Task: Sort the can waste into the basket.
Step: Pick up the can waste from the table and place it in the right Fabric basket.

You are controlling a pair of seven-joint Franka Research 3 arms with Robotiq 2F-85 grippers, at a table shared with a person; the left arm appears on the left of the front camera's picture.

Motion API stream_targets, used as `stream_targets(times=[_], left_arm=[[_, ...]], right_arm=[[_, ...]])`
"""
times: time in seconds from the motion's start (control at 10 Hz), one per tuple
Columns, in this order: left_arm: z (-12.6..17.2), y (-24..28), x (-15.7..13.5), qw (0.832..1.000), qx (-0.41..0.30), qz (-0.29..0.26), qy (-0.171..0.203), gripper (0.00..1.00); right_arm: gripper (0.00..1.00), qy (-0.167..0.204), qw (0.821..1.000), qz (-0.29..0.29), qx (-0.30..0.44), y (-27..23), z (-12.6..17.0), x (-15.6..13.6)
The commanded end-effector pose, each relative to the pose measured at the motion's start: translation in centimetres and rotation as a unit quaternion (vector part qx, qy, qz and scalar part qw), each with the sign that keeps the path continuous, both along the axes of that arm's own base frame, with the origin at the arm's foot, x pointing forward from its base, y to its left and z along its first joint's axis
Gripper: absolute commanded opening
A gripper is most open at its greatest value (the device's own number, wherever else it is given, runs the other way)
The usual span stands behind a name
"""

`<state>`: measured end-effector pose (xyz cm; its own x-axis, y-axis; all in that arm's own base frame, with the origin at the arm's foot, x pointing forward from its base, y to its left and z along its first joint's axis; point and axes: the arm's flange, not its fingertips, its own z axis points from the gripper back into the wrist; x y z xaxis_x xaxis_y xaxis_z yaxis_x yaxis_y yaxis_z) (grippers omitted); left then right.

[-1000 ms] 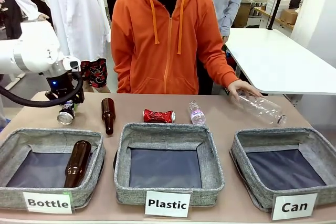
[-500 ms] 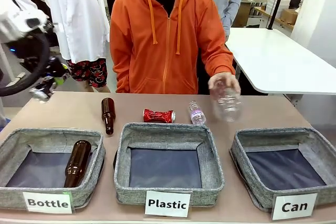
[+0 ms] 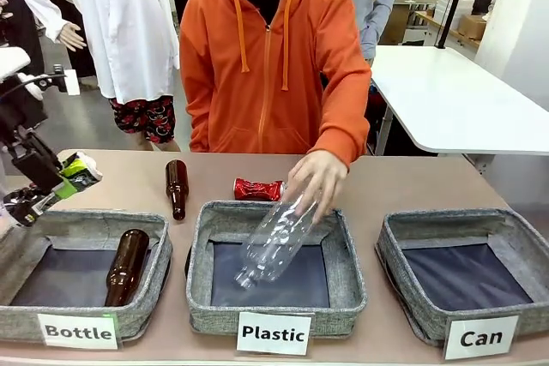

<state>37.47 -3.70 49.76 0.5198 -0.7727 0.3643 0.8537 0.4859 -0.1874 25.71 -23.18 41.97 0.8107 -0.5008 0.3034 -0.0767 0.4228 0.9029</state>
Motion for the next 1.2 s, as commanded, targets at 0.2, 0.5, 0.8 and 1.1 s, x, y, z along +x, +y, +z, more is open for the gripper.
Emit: stream_targets(times=[0.2,0.5,0.8,1.1], left_arm=[[-1.0,-11.2,2.1,0.98,-0.055,-0.191,-0.007,0.39],[-1.5,-14.8,2.7,0.983,0.014,-0.182,-0.012,0.39],[-0.7,-7.7,1.9,0.986,0.037,-0.155,-0.043,0.39],[0.3,-10.1,1.3,0.985,0.007,-0.16,-0.065,0.39]], right_arm=[[1.0,-0.019,1.0,-0.001,0.003,-0.1,0.2,0.3],[1.0,-0.019,1.0,-0.001,0.003,-0.1,0.2,0.3],[1.0,-0.019,1.0,-0.001,0.003,-0.1,0.2,0.3],[1.0,-0.019,1.0,-0.001,0.003,-0.1,0.2,0.3]])
